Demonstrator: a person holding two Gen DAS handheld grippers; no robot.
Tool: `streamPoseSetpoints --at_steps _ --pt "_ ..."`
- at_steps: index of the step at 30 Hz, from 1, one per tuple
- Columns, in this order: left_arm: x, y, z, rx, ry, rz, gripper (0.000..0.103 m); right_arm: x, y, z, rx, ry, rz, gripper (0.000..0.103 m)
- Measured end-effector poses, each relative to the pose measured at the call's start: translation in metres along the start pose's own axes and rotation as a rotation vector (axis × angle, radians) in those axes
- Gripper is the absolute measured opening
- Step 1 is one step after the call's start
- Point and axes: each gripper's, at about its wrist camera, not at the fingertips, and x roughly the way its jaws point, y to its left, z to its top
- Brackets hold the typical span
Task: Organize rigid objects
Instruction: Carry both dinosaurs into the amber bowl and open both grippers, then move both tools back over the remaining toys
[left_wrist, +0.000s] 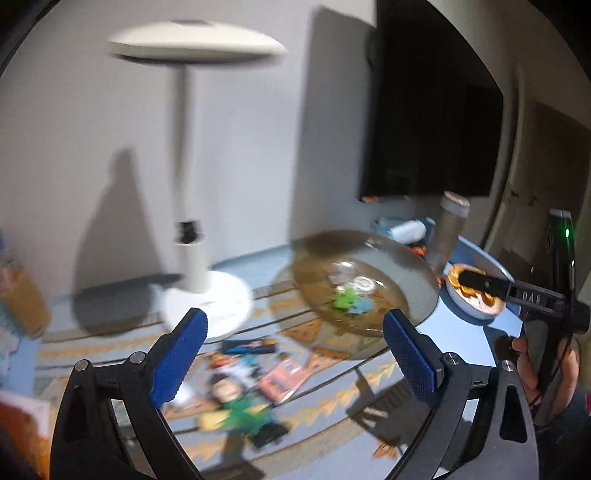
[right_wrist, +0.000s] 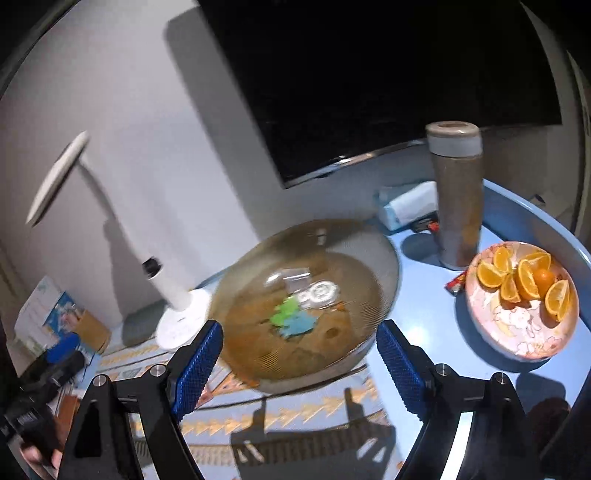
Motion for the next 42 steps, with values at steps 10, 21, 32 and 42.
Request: streamPoseSetpoints --at_steps 10,21,32,42 --pt "-0.050 0.092 -0.064 -0.236 -0.011 0.162 0.102 0.002 0.097 -0.064 -0.193 0.031 0.113 0.094" --pt "0.008 0.130 -0.153 -0.309 0.141 0.299 0.102 0.058 0.113 -0.130 -0.329 0.133 0.018 0.094" --pt "0.009 0.108 -0.153 -0.189 0.142 0.317 0.102 0.077 0.116 -0.144 -0.379 0.184 -0.070 0.094" --pt "0.008 0.115 -0.154 -0.230 0.144 0.295 0.102 0.094 0.122 -0.123 -0.369 0.318 -0.111 0.093"
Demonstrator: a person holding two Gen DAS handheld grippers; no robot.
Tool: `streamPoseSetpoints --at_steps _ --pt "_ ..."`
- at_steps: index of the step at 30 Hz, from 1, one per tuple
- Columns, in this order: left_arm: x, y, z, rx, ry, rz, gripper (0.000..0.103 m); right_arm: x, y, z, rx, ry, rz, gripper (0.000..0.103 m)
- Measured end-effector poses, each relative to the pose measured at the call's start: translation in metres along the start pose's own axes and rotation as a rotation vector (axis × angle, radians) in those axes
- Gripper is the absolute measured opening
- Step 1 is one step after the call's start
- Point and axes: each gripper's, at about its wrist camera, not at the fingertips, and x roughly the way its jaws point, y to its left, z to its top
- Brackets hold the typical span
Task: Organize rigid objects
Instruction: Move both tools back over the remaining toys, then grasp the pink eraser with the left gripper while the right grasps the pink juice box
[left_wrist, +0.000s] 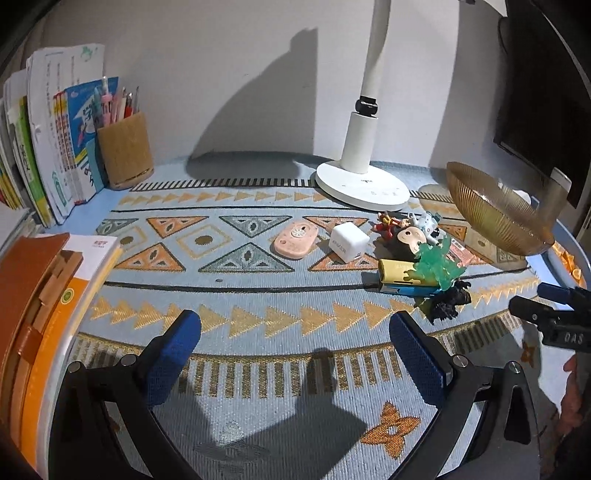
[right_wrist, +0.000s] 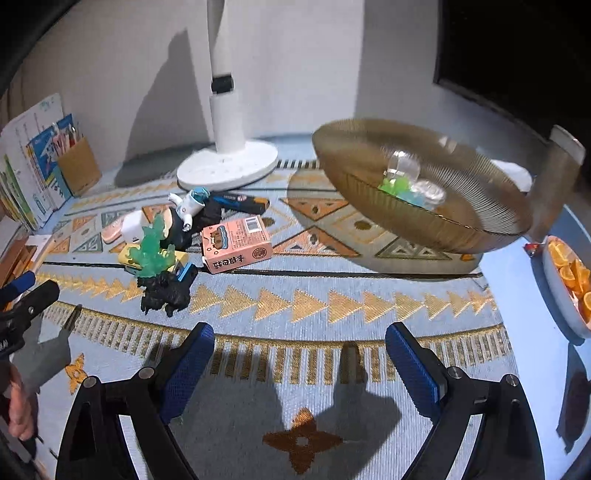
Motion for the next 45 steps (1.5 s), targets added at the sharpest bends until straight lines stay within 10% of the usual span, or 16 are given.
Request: streamPoseSetpoints --at_steps 19,25,34,45 --pt "0.014 0.014 0.003 -0.075 0.079 -0.024 0.102 0.067 0.035 0.049 -0.044 0.042 -0.021 0.088" --pt "0.032 0.015 0.026 -0.014 0.163 -0.064 0.101 0.050 -0.024 0.032 0.187 0.040 -0.132 0.081" --pt "0.095 0.013 0.062 0.108 0.208 -0.099 0.089 0.045 -0.033 0.037 0.237 0.011 0.066 0.079" --pt "0.125 -0.001 0.069 0.159 0.236 -0.113 0.074 0.080 -0.005 0.054 0.137 0.066 0.026 0.079"
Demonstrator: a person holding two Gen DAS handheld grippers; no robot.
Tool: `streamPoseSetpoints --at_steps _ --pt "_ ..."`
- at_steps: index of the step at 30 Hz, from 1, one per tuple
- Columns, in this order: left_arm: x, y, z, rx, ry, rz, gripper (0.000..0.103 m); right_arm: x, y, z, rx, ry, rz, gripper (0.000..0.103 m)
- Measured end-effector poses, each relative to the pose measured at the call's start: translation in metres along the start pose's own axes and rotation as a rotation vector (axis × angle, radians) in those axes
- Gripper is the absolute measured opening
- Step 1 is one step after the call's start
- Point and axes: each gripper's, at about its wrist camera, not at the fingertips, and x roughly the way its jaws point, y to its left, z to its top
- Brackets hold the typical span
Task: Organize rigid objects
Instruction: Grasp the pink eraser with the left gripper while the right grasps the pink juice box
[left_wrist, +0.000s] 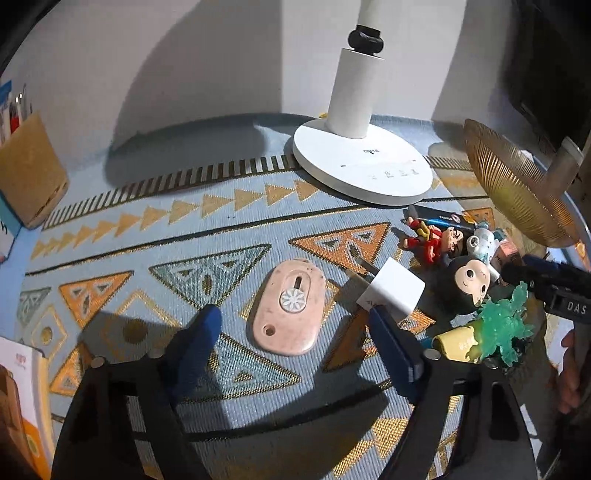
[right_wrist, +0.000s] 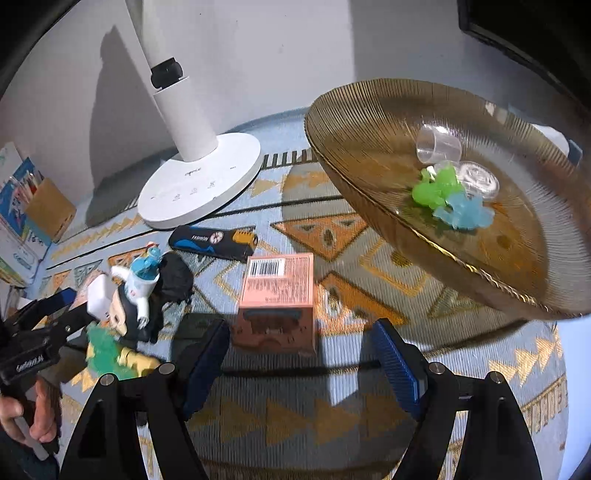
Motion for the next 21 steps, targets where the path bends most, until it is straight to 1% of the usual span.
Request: streamPoseSetpoints --at_steps 1,3,4,5,6,7,8,11,14,15,18,21 --pt "-0.001 -0.001 0.000 0.006 -0.003 0.003 0.071 0.001 0.001 0.001 -0.004 0.000 -0.003 0.079" --pt "-0.001 -0.003 0.001 0.018 -0.012 0.015 0.057 0.006 0.008 0.003 -0.023 0.000 -0.050 0.079" --pt "-0.001 -0.003 0.000 0.023 -0.015 0.016 0.050 0.008 0.010 0.004 -0.035 -0.001 -0.074 0.077" --pt "-0.001 -0.004 0.001 0.031 -0.020 0.024 0.036 0.010 0.013 0.005 -0.047 -0.005 -0.088 0.071" --pt "-0.002 -0.004 0.000 0.036 -0.023 0.023 0.033 0.010 0.016 0.006 -0.062 -0.013 -0.090 0.067" --pt "-0.003 -0.003 0.000 0.037 -0.022 0.014 0.033 0.010 0.019 0.007 -0.073 -0.019 -0.077 0.052" --pt "-0.004 -0.003 -0.001 0.035 -0.022 0.005 0.033 0.008 0.023 0.007 -0.095 -0.022 -0.068 0.041" --pt "-0.014 -0.003 -0.006 0.007 -0.031 -0.020 0.033 0.003 0.028 0.001 -0.144 -0.005 -0.067 0.040" --pt "-0.037 -0.007 -0.020 -0.013 -0.058 -0.044 0.033 -0.018 0.026 -0.015 -0.187 -0.008 -0.034 0.040" --pt "-0.044 -0.008 -0.024 -0.021 -0.068 -0.057 0.033 -0.031 0.022 -0.025 -0.210 -0.021 -0.026 0.040" --pt "-0.066 -0.017 -0.046 -0.050 -0.085 -0.105 0.033 -0.061 0.004 -0.051 -0.219 -0.031 0.017 0.040" --pt "-0.081 -0.032 -0.068 -0.073 -0.093 -0.140 0.033 -0.082 -0.012 -0.077 -0.217 -0.027 0.029 0.040"
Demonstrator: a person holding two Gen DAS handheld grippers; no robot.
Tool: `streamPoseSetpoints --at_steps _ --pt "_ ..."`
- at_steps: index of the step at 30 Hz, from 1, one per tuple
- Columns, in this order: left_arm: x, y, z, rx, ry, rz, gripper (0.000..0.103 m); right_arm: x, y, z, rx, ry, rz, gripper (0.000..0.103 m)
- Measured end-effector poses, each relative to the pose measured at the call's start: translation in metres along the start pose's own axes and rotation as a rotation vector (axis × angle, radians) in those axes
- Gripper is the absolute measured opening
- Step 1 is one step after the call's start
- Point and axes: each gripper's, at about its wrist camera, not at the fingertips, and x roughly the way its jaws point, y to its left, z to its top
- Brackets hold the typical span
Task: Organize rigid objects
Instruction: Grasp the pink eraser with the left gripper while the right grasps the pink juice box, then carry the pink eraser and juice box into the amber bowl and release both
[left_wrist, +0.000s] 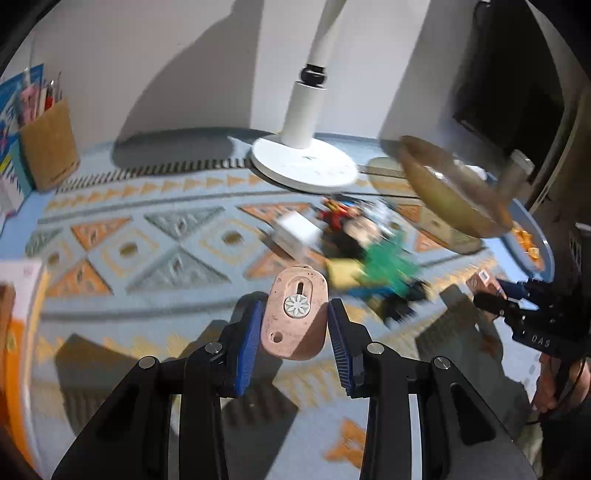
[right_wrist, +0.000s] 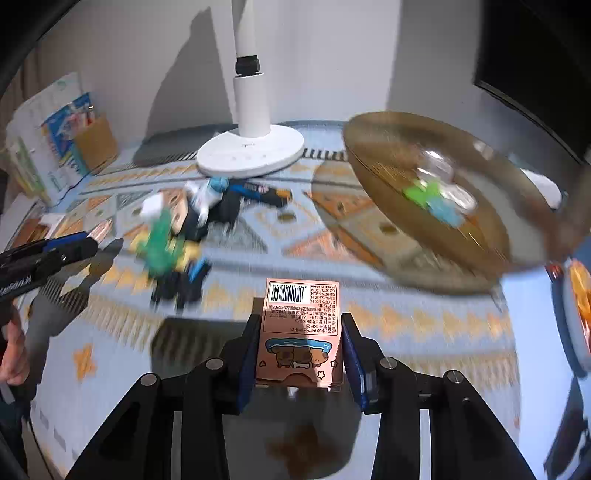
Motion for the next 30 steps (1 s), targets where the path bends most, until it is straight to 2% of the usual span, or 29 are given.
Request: streamPoseSetpoints --at_steps 3,10,12,13,14,18,20,24,25,26,28,30 --pt "-0.005 -0.016 -0.015 0.013 -0.002 0.006 0.033 -0.016 -0.011 -0.026 0.016 -0.001 0.005 0.040" --pt "0.004 -0.040 -0.032 0.036 0.020 0.025 0.033 -0.016 -0.025 -0.058 0.049 0.023 -0.009 0.041" --pt "0.005 -0.041 -0.033 0.040 0.023 0.048 0.033 -0.019 -0.026 -0.062 0.055 0.019 0.006 0.055" --pt "0.004 -0.040 -0.033 0.037 0.019 0.046 0.033 -0.020 -0.026 -0.064 0.061 0.018 0.022 0.068" --pt "0.004 -0.039 -0.032 0.032 0.016 0.043 0.033 -0.021 -0.026 -0.066 0.067 0.018 0.027 0.078" --pt "0.006 -0.033 -0.033 0.009 0.028 0.044 0.033 -0.017 -0.015 -0.069 0.046 -0.008 -0.037 0.078" --pt "0.006 -0.034 -0.033 0.011 0.026 0.045 0.033 -0.017 -0.013 -0.070 0.070 -0.025 -0.054 0.078" --pt "0.006 -0.037 -0.034 0.030 0.028 0.060 0.033 -0.019 -0.007 -0.071 0.100 -0.045 -0.096 0.069" --pt "0.006 -0.039 -0.034 0.036 0.027 0.067 0.033 -0.020 -0.008 -0.071 0.112 -0.051 -0.095 0.063" --pt "0.006 -0.040 -0.034 0.041 0.027 0.072 0.033 -0.021 -0.008 -0.071 0.121 -0.056 -0.100 0.052" --pt "0.005 -0.042 -0.035 0.051 0.024 0.079 0.033 -0.023 -0.008 -0.071 0.129 -0.065 -0.101 0.040" --pt "0.004 -0.044 -0.035 0.060 0.019 0.092 0.033 -0.026 -0.007 -0.073 0.138 -0.070 -0.077 0.040"
